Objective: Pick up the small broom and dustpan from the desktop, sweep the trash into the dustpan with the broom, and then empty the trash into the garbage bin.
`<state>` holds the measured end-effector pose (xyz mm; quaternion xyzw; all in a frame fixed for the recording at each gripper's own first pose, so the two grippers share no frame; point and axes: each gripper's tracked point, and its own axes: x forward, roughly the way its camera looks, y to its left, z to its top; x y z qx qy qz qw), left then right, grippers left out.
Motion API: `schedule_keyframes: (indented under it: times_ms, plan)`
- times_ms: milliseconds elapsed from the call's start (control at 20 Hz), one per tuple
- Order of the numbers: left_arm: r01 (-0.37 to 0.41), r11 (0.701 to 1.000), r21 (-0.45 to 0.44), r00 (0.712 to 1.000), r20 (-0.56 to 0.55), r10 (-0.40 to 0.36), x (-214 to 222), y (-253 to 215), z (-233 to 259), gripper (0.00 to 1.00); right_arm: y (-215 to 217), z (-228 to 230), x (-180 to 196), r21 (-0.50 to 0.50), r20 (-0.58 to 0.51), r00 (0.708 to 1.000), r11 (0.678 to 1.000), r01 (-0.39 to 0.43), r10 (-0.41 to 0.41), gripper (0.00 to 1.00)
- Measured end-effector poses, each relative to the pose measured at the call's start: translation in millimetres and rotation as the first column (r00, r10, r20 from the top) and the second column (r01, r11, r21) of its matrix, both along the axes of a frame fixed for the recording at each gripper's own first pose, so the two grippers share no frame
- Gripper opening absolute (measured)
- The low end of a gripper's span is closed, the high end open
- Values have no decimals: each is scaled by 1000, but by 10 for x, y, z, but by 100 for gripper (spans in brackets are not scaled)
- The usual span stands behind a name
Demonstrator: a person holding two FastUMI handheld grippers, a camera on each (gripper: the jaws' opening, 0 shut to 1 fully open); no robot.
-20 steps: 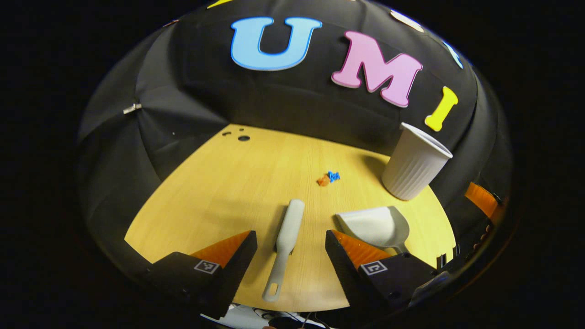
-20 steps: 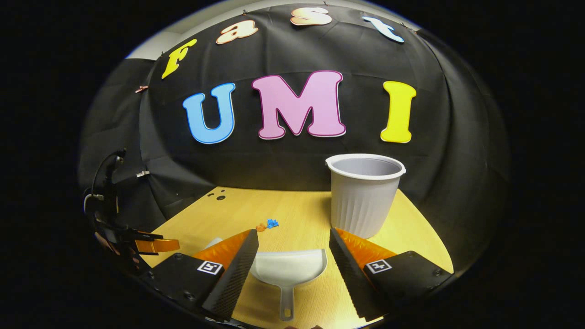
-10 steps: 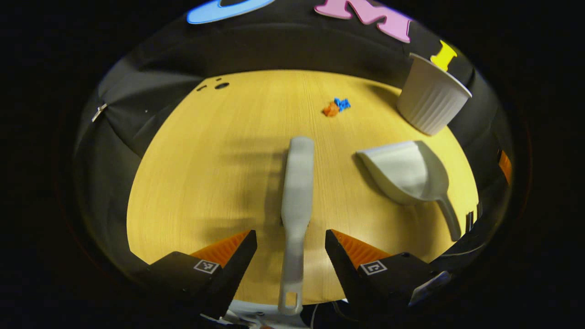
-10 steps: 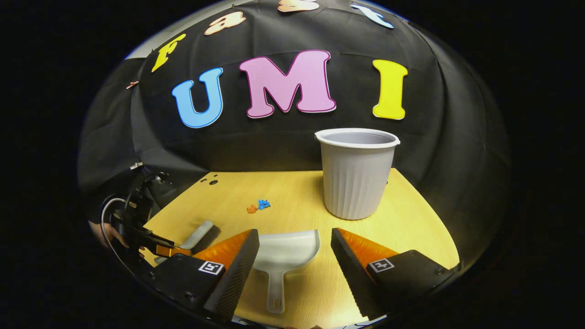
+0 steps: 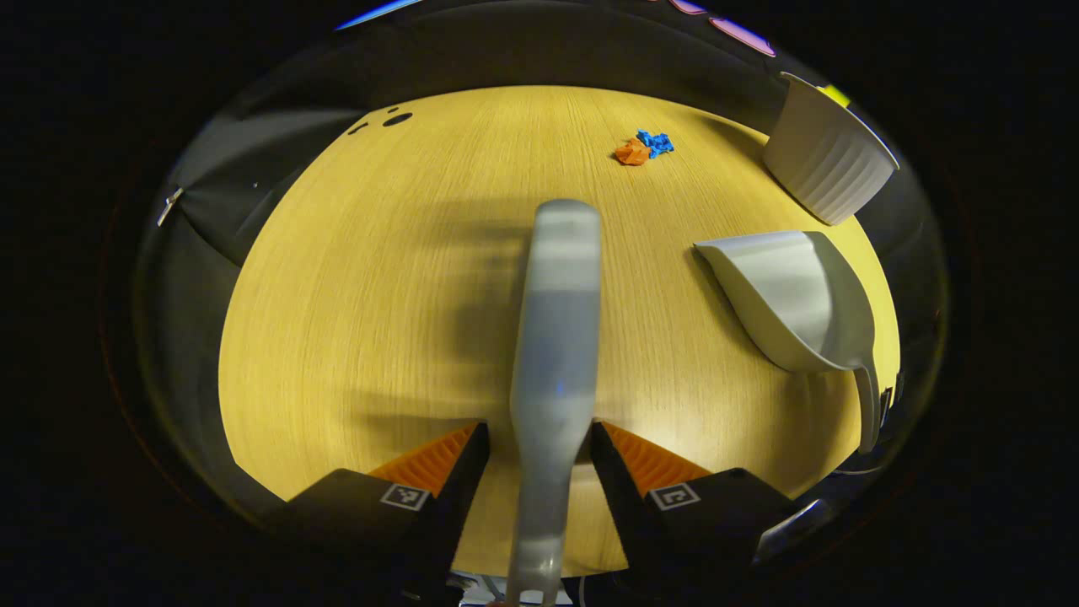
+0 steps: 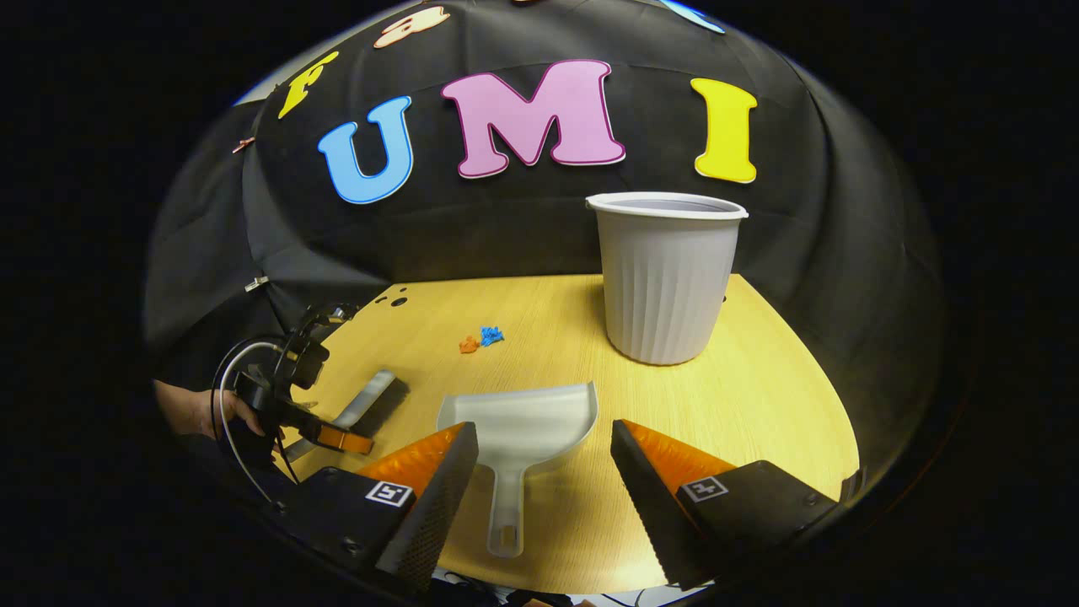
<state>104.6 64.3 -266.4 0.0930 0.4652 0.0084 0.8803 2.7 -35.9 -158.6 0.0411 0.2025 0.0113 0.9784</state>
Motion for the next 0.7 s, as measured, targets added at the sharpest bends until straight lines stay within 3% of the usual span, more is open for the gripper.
schedule_keyframes:
  times_ms: [200,250,300,400,700]
  plan:
    - [25,1000,6,1000,9,-25,38,-47,11,65,49,-186,-34,20,-72,997,1000,-11,12,99]
    - [29,1000,9,999,12,-29,61,-61,-18,58,73,-228,-42,31,-97,995,999,-15,17,99]
    - [23,1000,12,1000,11,-23,62,-70,-18,44,99,-282,-38,45,-123,992,999,-19,25,99]
    - [19,1000,11,1000,24,-19,62,-92,-3,35,174,-363,-32,73,-170,985,997,-29,41,99]
    - [10,1000,7,995,97,-11,45,-41,62,26,381,-658,-33,108,-327,940,992,-62,94,99]
